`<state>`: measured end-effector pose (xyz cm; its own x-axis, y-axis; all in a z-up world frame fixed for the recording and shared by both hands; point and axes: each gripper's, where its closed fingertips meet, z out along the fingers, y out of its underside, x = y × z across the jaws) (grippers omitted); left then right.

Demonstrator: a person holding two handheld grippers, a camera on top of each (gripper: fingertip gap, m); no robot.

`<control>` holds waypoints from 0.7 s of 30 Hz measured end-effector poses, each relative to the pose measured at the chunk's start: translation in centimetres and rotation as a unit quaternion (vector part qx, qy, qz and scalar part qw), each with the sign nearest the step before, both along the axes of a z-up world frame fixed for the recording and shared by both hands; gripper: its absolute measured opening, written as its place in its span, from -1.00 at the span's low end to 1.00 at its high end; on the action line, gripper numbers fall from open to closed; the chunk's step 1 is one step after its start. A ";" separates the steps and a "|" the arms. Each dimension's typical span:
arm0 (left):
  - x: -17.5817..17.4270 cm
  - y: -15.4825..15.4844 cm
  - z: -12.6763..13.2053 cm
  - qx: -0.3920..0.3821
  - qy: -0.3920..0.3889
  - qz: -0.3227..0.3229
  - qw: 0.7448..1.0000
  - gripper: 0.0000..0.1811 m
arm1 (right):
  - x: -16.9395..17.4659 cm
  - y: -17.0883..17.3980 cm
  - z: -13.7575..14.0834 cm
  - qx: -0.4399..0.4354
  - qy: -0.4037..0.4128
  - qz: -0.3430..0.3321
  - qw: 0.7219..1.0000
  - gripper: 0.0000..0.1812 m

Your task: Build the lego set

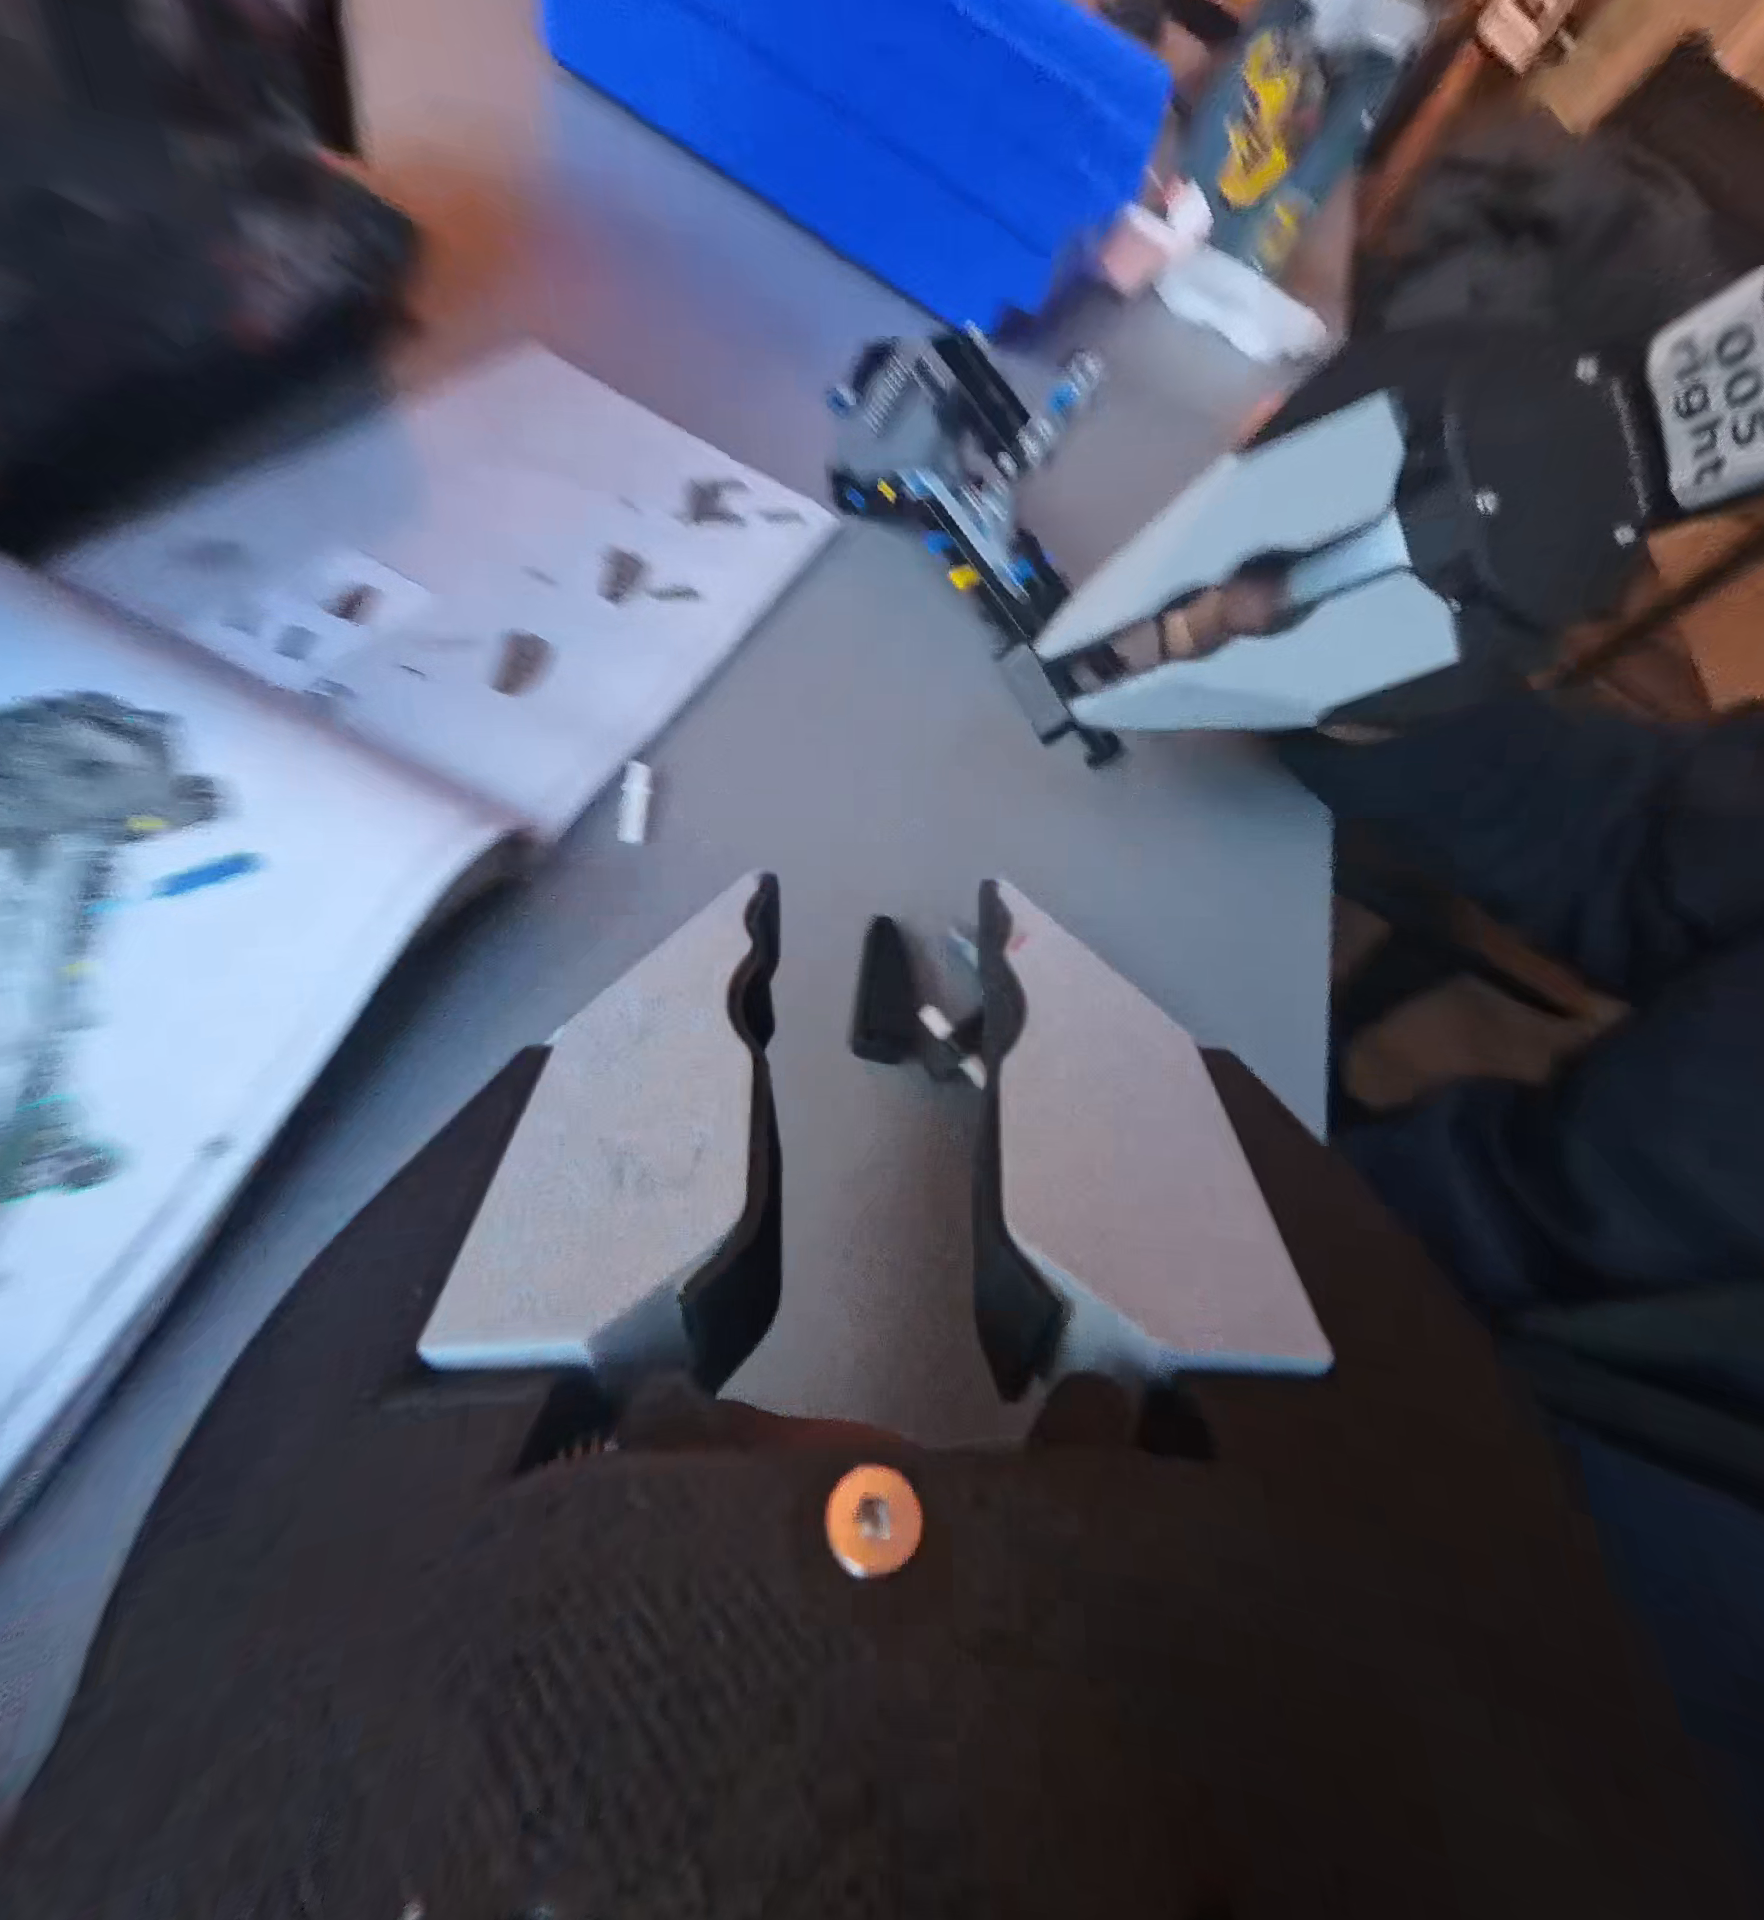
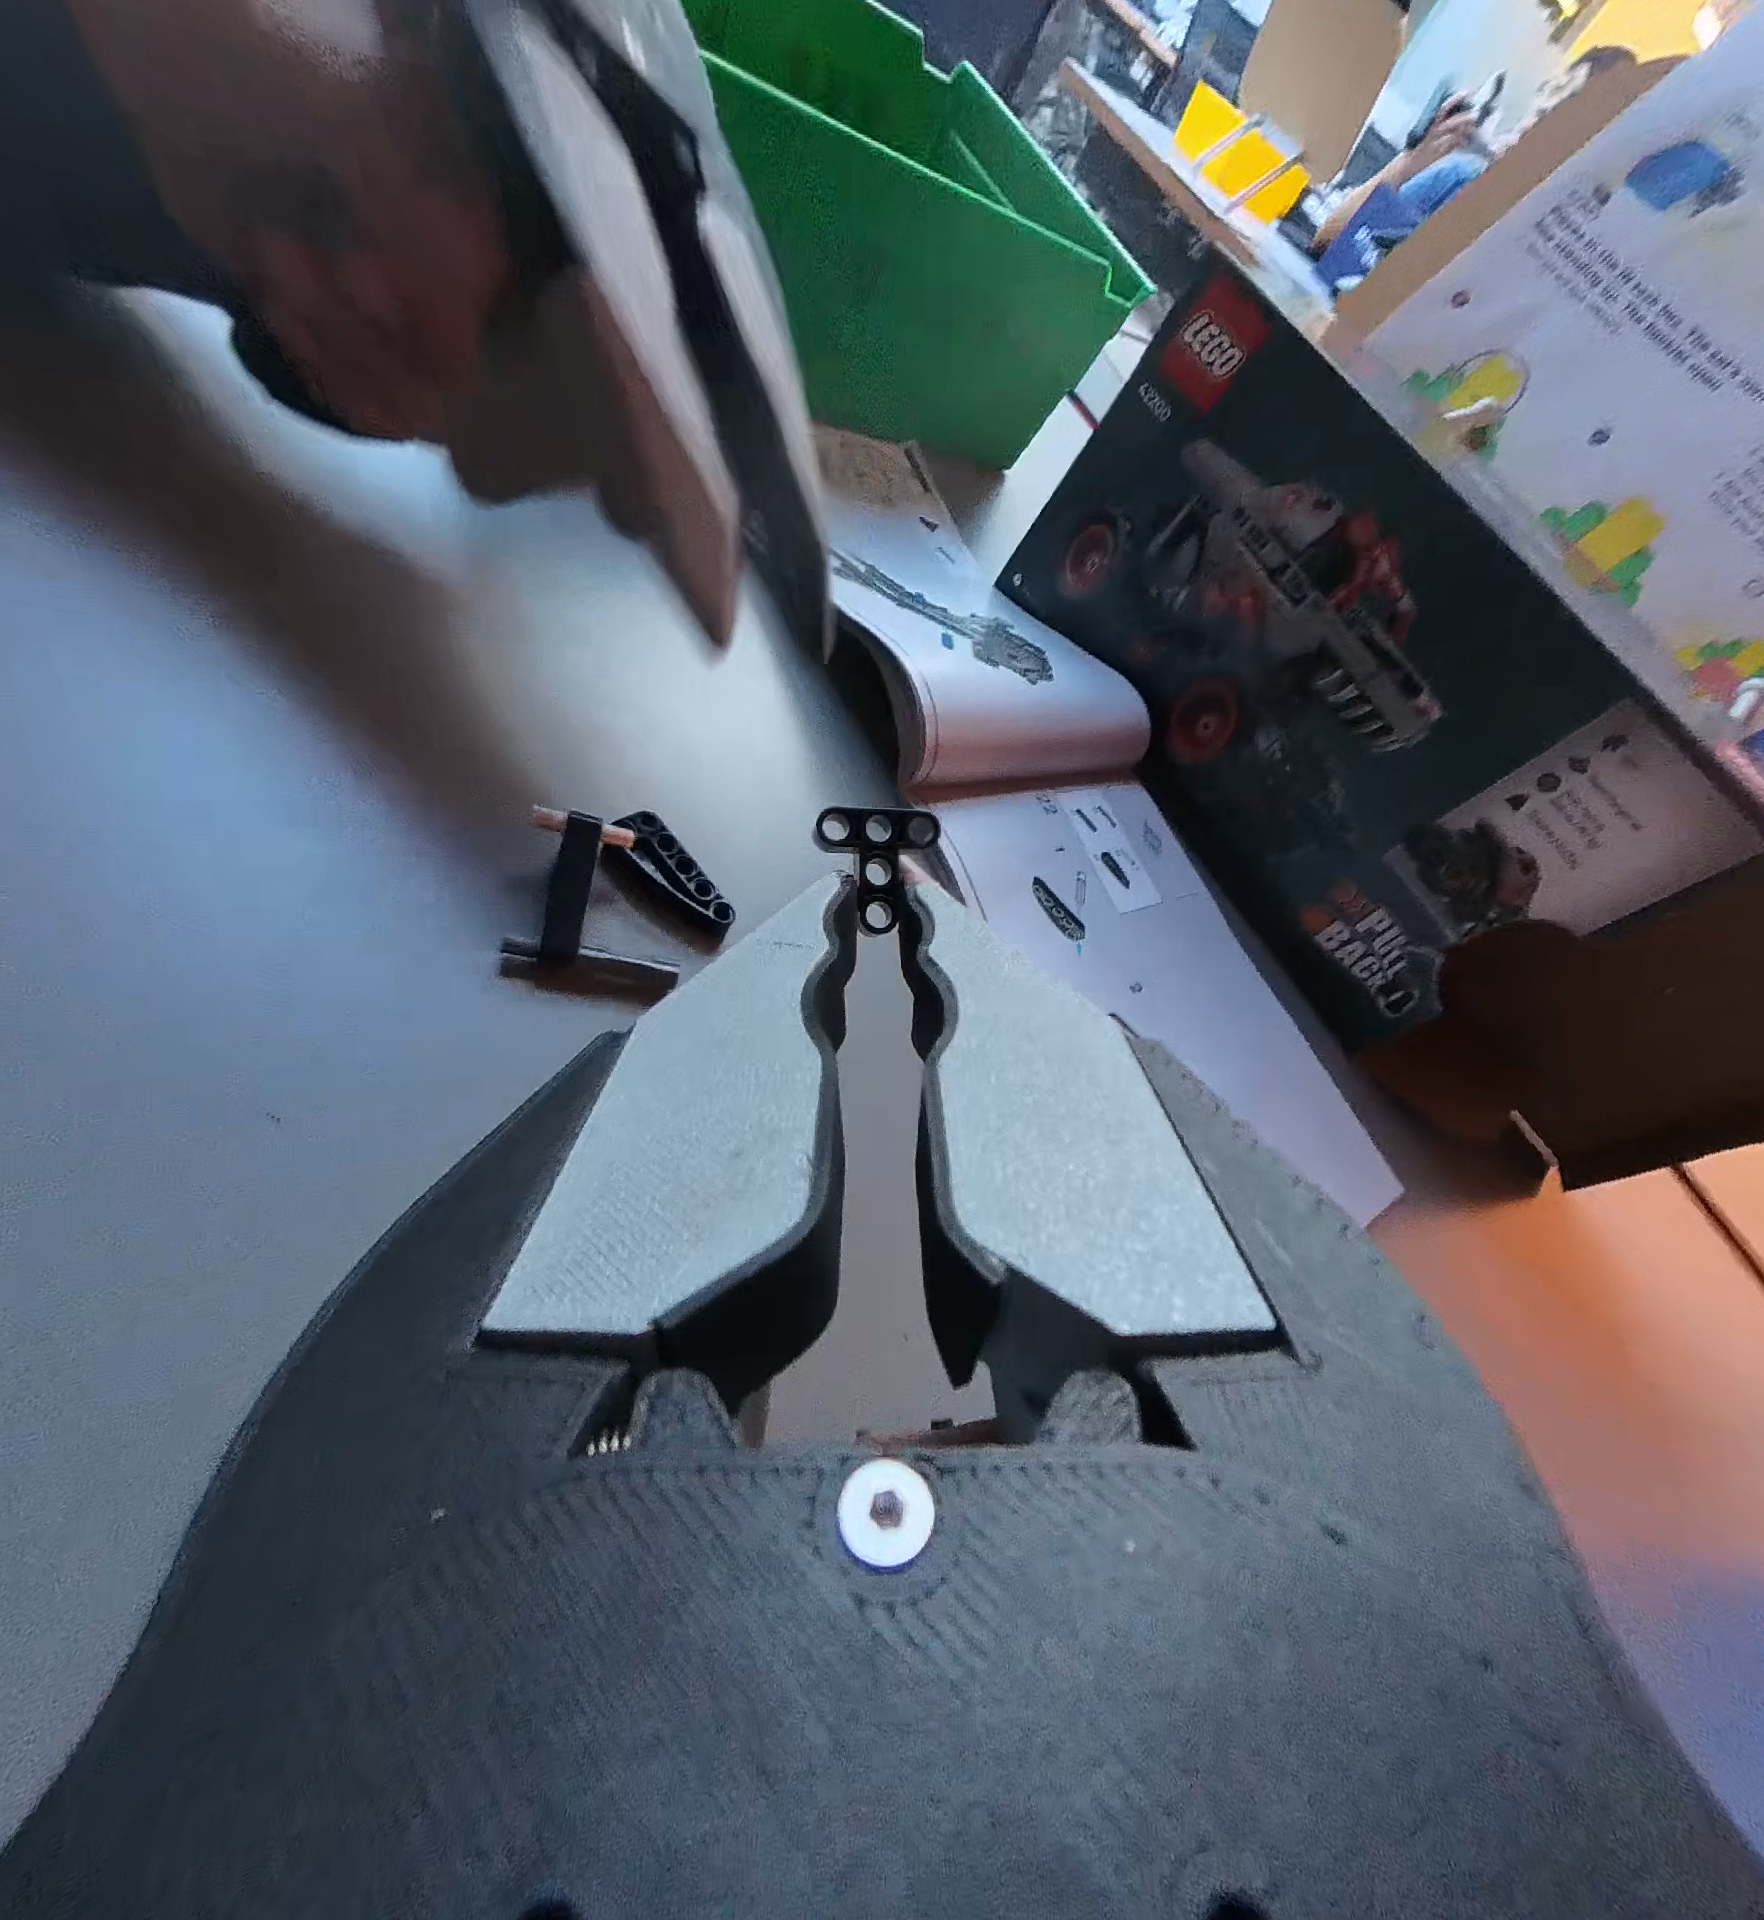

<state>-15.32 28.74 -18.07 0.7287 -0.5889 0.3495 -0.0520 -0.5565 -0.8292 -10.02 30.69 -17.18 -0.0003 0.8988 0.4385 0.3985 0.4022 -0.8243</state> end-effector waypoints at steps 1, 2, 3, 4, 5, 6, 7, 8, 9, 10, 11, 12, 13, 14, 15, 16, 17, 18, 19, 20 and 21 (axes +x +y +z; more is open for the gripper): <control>0.9 -0.2 -0.6 -0.009 0.003 -0.016 1.000 -0.61 | -0.1 -0.1 0.0 0.012 0.001 -0.002 1.000 -0.95; 1.7 -0.4 -1.2 -0.013 0.008 -0.026 1.000 -0.61 | -0.2 -0.3 0.1 0.025 0.005 -0.004 1.000 -0.95; 2.4 -0.5 -1.6 -0.015 0.011 -0.036 0.999 -0.61 | -0.3 -0.5 0.1 0.038 0.006 -0.002 0.999 -0.95; 3.0 -0.6 -1.8 -0.016 0.010 -0.042 0.999 -0.62 | -0.4 -0.7 -0.1 0.049 0.002 0.000 0.999 -0.95; 3.6 -0.6 -1.9 -0.017 0.002 -0.045 0.999 -0.62 | -0.4 -0.8 -0.4 0.058 -0.004 -0.001 0.998 -0.95; 4.1 -0.6 -1.7 -0.020 -0.012 -0.050 0.998 -0.62 | -0.4 -0.7 -0.7 0.068 -0.010 -0.005 0.998 -0.95; 4.6 -0.7 -1.5 -0.023 -0.030 -0.055 0.998 -0.62 | -0.3 -0.6 -0.8 0.079 -0.013 -0.008 0.997 -0.95; 4.9 -0.8 -1.1 -0.026 -0.050 -0.058 0.997 -0.62 | -0.3 -0.6 -0.9 0.086 -0.015 -0.009 0.996 -0.95; 5.1 -0.7 -0.8 -0.029 -0.066 -0.059 0.996 -0.63 | -0.3 -0.6 -0.9 0.089 -0.015 -0.008 0.996 -0.95; 5.2 -0.6 -0.6 -0.030 -0.079 -0.057 0.995 -0.66 | -0.3 -0.7 -0.9 0.094 -0.014 -0.006 0.995 -0.95; 5.2 -0.5 -0.4 -0.030 -0.089 -0.055 0.994 -0.68 | -0.3 -0.9 -0.9 0.101 -0.015 -0.004 0.995 -0.95; 5.1 -0.3 -0.1 -0.029 -0.099 -0.053 0.993 -0.71 | -0.3 -1.0 -1.0 0.110 -0.017 -0.001 0.994 -0.95; 5.0 -0.2 0.1 -0.029 -0.112 -0.049 0.992 -0.75 | -0.3 -1.0 -1.1 0.120 -0.020 -0.002 0.993 -0.95; 4.9 -0.1 0.3 -0.033 -0.123 -0.046 0.991 -0.76 | -0.3 -1.0 -1.1 0.130 -0.021 -0.003 0.991 -0.95; 4.8 -0.1 0.2 -0.042 -0.129 -0.045 0.990 -0.76 | -0.3 -1.1 -1.2 0.135 -0.023 -0.002 0.991 -0.95; 4.8 -0.1 0.0 -0.053 -0.131 -0.046 0.989 -0.75 | -0.4 -1.2 -1.3 0.134 -0.024 0.001 0.991 -0.95; 4.8 -0.1 -0.2 -0.061 -0.131 -0.048 0.988 -0.76 | -0.5 -1.3 -1.3 0.133 -0.024 0.003 0.991 -0.95; 4.9 -0.1 -0.4 -0.065 -0.131 -0.050 0.988 -0.76 | -0.5 -1.4 -1.3 0.134 -0.023 0.004 0.991 -0.95; 5.0 -0.1 -0.5 -0.068 -0.129 -0.049 0.988 -0.79 | -0.6 -1.5 -1.2 0.135 -0.022 0.006 0.991 -0.95; 5.1 0.0 -0.7 -0.069 -0.127 -0.047 0.988 -0.86 | -0.7 -1.7 -1.3 0.134 -0.023 0.009 0.991 -0.95; 5.3 0.0 -0.7 -0.070 -0.129 -0.049 0.988 -0.92 | -0.7 -1.7 -1.4 0.136 -0.026 0.008 0.990 -0.95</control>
